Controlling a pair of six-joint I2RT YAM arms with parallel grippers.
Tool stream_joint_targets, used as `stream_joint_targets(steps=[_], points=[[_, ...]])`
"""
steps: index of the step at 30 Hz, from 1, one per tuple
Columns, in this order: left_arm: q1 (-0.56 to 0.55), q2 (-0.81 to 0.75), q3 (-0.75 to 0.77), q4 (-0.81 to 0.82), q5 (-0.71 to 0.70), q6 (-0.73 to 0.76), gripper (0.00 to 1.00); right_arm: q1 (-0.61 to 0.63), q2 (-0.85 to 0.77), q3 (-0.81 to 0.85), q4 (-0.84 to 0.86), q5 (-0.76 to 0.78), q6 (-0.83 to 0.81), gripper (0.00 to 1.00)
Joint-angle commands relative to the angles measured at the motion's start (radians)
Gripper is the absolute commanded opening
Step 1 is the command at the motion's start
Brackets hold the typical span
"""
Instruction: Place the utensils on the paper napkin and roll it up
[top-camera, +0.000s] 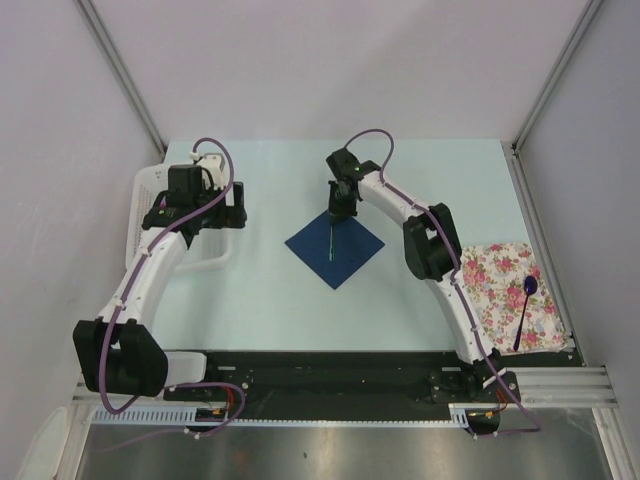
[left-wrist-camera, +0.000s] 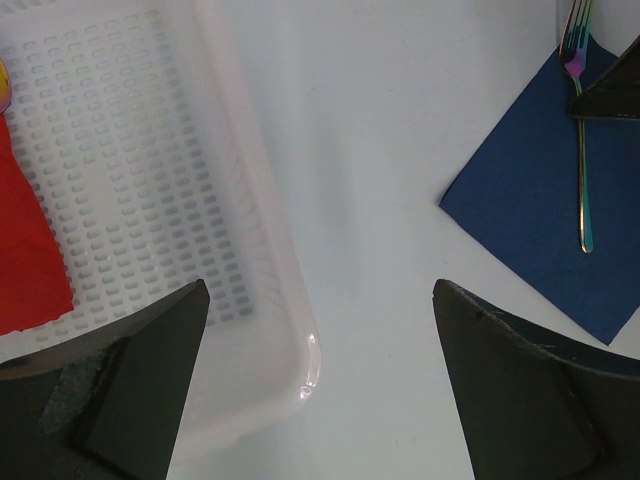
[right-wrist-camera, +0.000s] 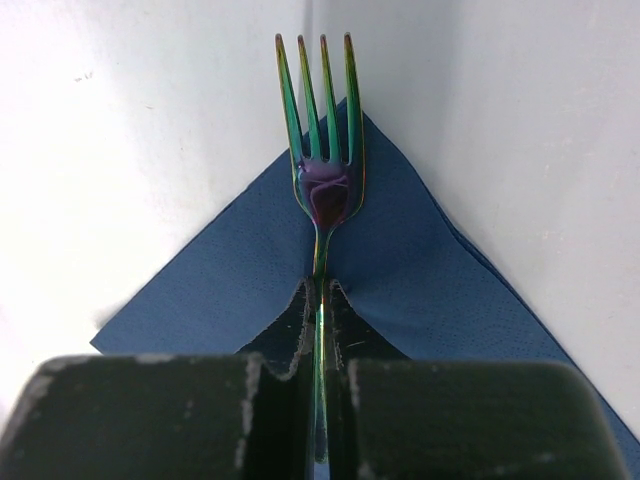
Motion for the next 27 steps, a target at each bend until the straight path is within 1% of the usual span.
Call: stream_joint_targets(steps=[1, 7, 8, 10, 15, 23, 24, 27], points=[[0.006, -0.002, -0.004, 0.033, 0.018, -0.015, 1.00, 0.012, -0.059, -0.018, -0.013, 0.001, -0.008, 0.00], [0.006, 0.000, -0.006, 0.044, 0.019, -0.018, 1.00, 0.020, -0.056, -0.024, -0.016, -0.003, -0.037, 0.00], [0.006, 0.000, -0.006, 0.044, 0.021, -0.016, 1.00, 0.020, -0.056, -0.029, -0.015, -0.006, -0.036, 0.04], [0.006, 0.000, -0.004, 0.044, 0.018, -0.013, 1.00, 0.023, -0.057, -0.032, -0.018, -0.009, -0.039, 0.06], [0.006, 0.001, -0.004, 0.044, 0.018, -0.013, 1.00, 0.021, -0.060, -0.042, -0.016, -0.011, -0.031, 0.28], [0.006, -0.006, 0.005, 0.033, 0.015, -0.008, 1.00, -0.002, -0.109, -0.027, -0.010, -0.016, -0.043, 0.43], [0.008, -0.006, 0.005, 0.035, 0.019, -0.007, 1.00, -0.006, -0.118, -0.021, -0.010, -0.014, -0.049, 0.48], [0.006, -0.005, 0.017, 0.033, 0.027, -0.007, 1.00, -0.028, -0.164, 0.000, -0.004, -0.011, -0.088, 0.54]])
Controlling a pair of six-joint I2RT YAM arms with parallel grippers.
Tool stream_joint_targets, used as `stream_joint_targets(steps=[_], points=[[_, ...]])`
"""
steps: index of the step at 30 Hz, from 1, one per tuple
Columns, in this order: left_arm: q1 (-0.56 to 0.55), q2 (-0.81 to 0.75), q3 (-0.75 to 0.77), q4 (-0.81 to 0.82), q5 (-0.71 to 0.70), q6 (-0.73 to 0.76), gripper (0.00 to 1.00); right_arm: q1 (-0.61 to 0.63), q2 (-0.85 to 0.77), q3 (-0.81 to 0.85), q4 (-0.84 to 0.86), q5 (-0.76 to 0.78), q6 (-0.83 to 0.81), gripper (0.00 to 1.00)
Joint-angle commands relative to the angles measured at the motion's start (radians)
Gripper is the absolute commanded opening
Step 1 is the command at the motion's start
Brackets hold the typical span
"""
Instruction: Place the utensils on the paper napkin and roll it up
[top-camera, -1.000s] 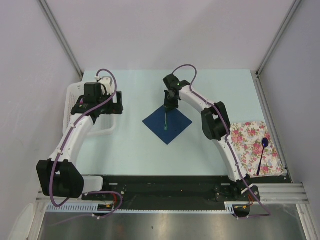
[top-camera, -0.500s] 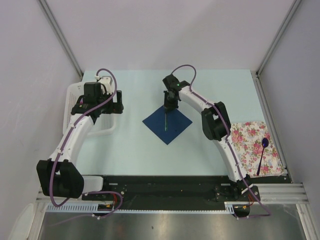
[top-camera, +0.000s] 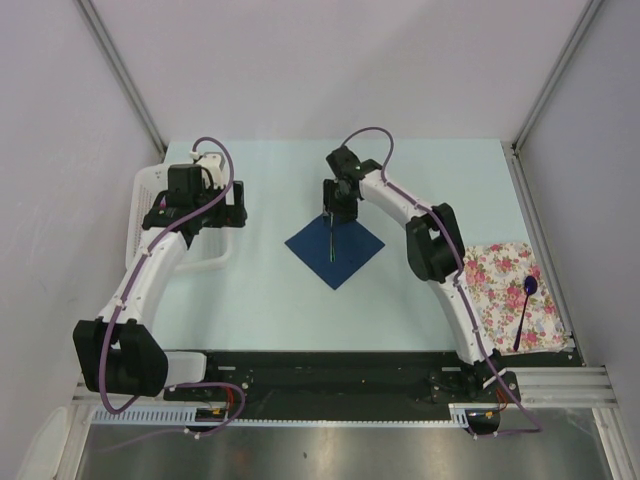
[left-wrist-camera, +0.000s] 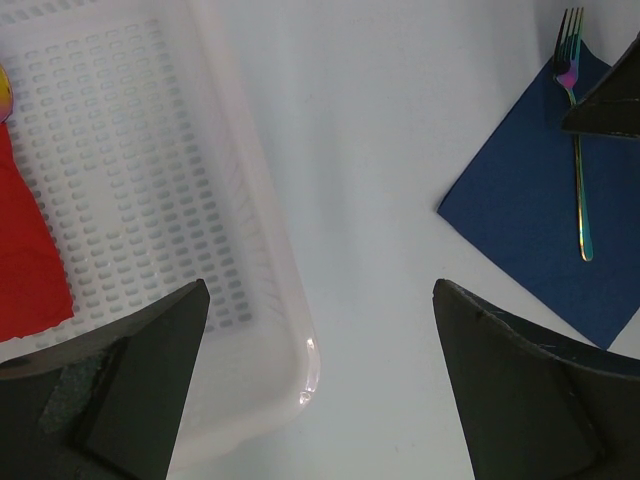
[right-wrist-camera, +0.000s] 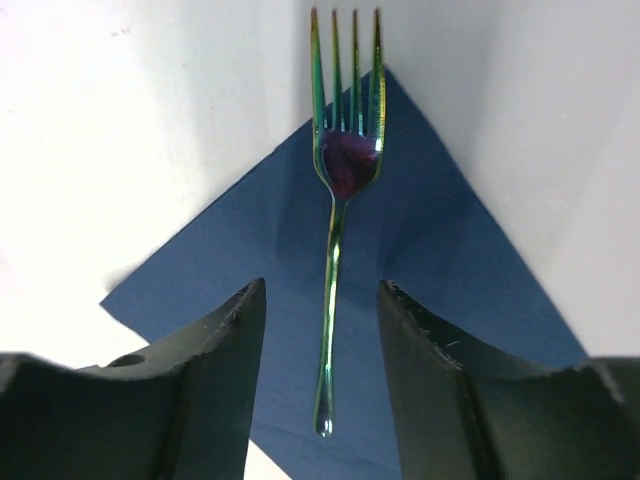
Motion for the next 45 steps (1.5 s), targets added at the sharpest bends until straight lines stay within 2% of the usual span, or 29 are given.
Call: stream_joint_targets(steps=[1, 5, 7, 9, 11, 15, 16, 18, 19, 25, 30, 37, 39, 40, 45], points=[[0.005, -0.001, 0.021, 0.018, 0.026, -0.007, 1.00, -0.040, -0.138, 0.037, -0.007, 0.005, -0.060, 0.55], [0.005, 0.009, 0.039, 0.028, 0.048, -0.004, 1.00, -0.095, -0.257, -0.009, 0.007, -0.058, -0.156, 0.61], [0.005, 0.007, 0.044, 0.050, 0.062, 0.008, 1.00, -0.149, -0.308, -0.064, 0.010, -0.107, -0.271, 0.63], [0.002, 0.001, 0.047, 0.074, 0.062, 0.013, 0.99, -0.215, -0.400, -0.194, -0.003, -0.108, -0.392, 0.68], [0.004, -0.008, 0.047, 0.088, 0.069, 0.016, 1.00, -0.279, -0.475, -0.294, -0.025, -0.119, -0.430, 0.73], [-0.012, -0.014, 0.035, 0.122, 0.100, 0.015, 1.00, -0.515, -0.723, -0.667, -0.045, -0.240, -0.505, 0.75], [-0.015, -0.016, 0.032, 0.125, 0.103, 0.015, 1.00, -0.616, -0.757, -0.726, -0.052, -0.237, -0.560, 0.74], [-0.022, -0.016, 0.030, 0.137, 0.124, 0.010, 1.00, -0.695, -0.857, -0.858, -0.069, -0.189, -0.581, 0.71], [-0.024, -0.016, 0.029, 0.143, 0.134, 0.009, 1.00, -0.773, -0.889, -0.892, -0.080, -0.173, -0.606, 0.70], [-0.029, -0.027, 0.010, 0.186, 0.172, 0.007, 1.00, -0.940, -1.070, -1.104, -0.071, 0.057, -0.647, 0.55], [-0.030, -0.014, 0.035, 0.196, 0.175, 0.019, 1.00, -1.025, -1.018, -1.106, -0.072, 0.198, -0.667, 0.47], [-0.029, -0.001, 0.064, 0.199, 0.178, 0.024, 1.00, -1.131, -0.957, -1.112, -0.177, 0.185, -0.772, 0.41], [-0.030, 0.001, 0.058, 0.208, 0.186, 0.024, 1.00, -1.142, -0.945, -1.101, -0.169, 0.171, -0.772, 0.40], [-0.029, 0.004, 0.052, 0.212, 0.187, 0.024, 1.00, -1.142, -0.942, -1.100, -0.158, 0.169, -0.760, 0.36], [-0.030, 0.016, 0.058, 0.220, 0.192, 0.018, 1.00, -1.145, -0.887, -1.119, -0.068, 0.209, -0.750, 0.35]])
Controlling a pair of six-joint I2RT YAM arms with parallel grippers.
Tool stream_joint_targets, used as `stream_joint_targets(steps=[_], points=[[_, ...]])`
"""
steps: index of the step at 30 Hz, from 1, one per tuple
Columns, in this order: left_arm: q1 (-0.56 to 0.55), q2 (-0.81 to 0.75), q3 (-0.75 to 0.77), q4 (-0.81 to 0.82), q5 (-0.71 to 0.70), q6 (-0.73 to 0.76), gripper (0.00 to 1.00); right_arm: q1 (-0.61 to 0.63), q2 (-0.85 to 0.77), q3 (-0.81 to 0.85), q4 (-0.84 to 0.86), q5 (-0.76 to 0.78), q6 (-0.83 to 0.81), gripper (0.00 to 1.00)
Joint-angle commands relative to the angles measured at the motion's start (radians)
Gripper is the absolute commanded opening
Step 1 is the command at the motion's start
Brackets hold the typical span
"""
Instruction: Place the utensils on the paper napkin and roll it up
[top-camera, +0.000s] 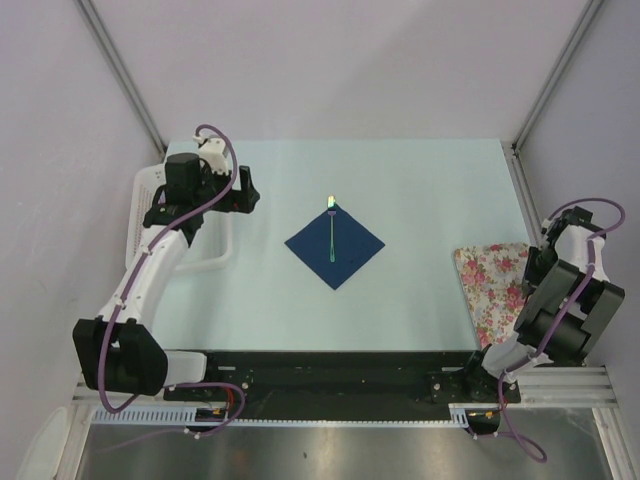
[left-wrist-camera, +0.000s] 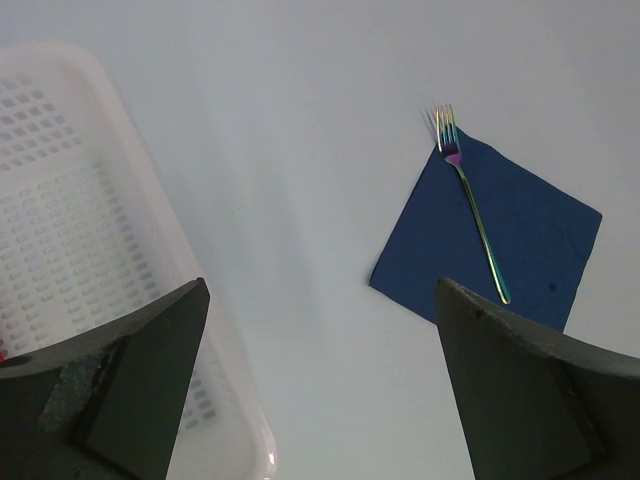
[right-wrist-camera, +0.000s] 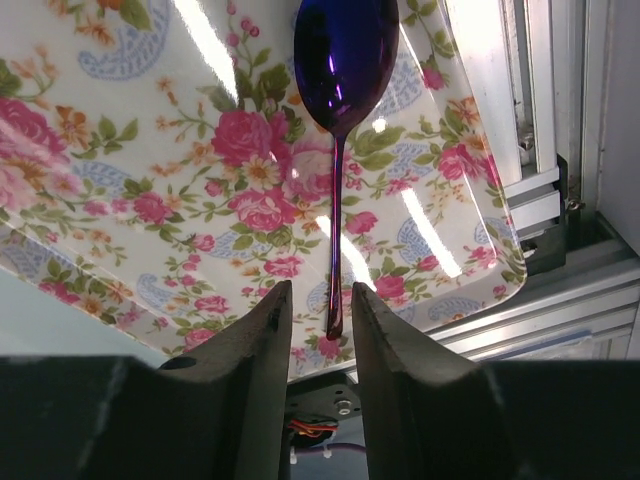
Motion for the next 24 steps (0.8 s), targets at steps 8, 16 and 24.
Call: stream_joint_targets(steps=[8, 16, 24], points=[[-0.007, 0.010, 0.041, 0.042, 0.013, 0.038, 1.00, -0.014, 0.094, -0.055, 0.216, 0.073, -0.007, 0.29], [-0.007, 0.017, 0.039, 0.047, 0.015, 0.037, 1.00, -0.030, 0.167, -0.067, 0.308, 0.024, -0.001, 0.31], [-0.009, 0.030, 0.041, 0.053, 0.016, 0.032, 1.00, -0.014, 0.206, -0.037, 0.361, 0.044, 0.033, 0.50]])
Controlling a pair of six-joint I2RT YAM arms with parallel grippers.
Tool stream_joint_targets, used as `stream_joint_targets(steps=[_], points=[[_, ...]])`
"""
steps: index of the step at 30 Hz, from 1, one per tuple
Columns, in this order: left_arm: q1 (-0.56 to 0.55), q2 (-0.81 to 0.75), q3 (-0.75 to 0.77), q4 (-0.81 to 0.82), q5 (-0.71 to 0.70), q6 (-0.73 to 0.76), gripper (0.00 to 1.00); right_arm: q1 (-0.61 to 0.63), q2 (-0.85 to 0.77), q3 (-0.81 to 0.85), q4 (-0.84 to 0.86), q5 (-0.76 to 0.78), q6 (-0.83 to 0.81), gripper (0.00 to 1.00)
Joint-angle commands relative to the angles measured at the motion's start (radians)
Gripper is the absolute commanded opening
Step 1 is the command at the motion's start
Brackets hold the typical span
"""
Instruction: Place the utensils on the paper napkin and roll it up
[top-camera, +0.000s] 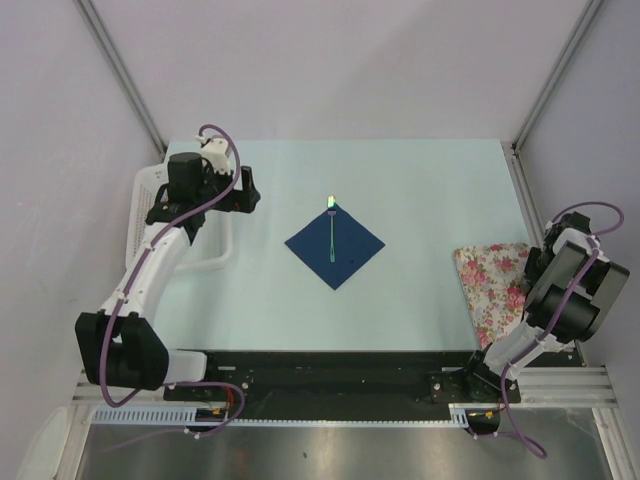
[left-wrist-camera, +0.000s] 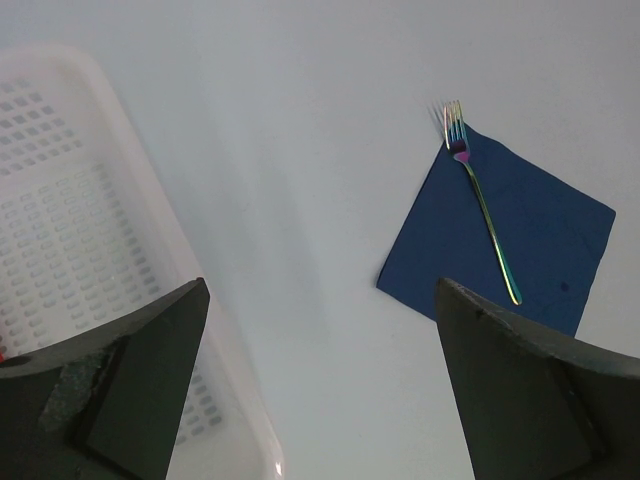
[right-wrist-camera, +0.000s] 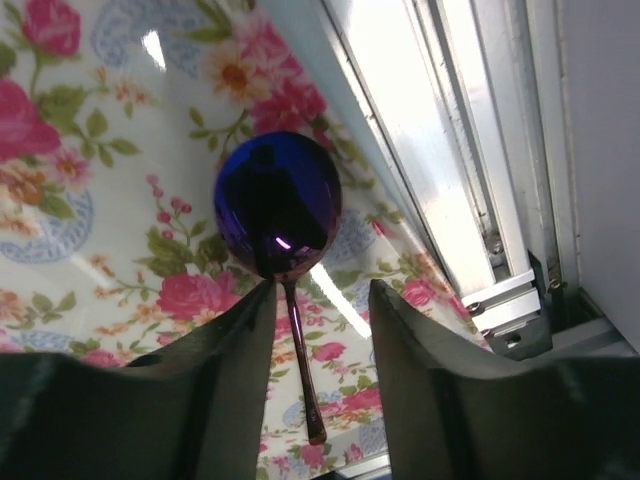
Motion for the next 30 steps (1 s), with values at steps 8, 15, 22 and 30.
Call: stream_joint_targets(steps=[8, 15, 22, 30], points=[[-0.007, 0.011, 0.040, 0.040, 0.018, 0.007, 1.00, 0.041, 0.095, 0.040, 0.093, -0.019, 0.052, 0.59], [-0.007, 0.011, 0.041, 0.039, 0.013, 0.007, 1.00, 0.053, 0.134, 0.045, 0.068, -0.091, 0.058, 0.52], [-0.007, 0.008, 0.041, 0.037, 0.005, 0.013, 1.00, 0.042, 0.171, 0.030, 0.054, -0.168, 0.051, 0.23], [-0.007, 0.013, 0.049, 0.040, 0.013, 0.013, 1.00, 0.054, 0.155, 0.031, 0.032, -0.211, 0.060, 0.00]])
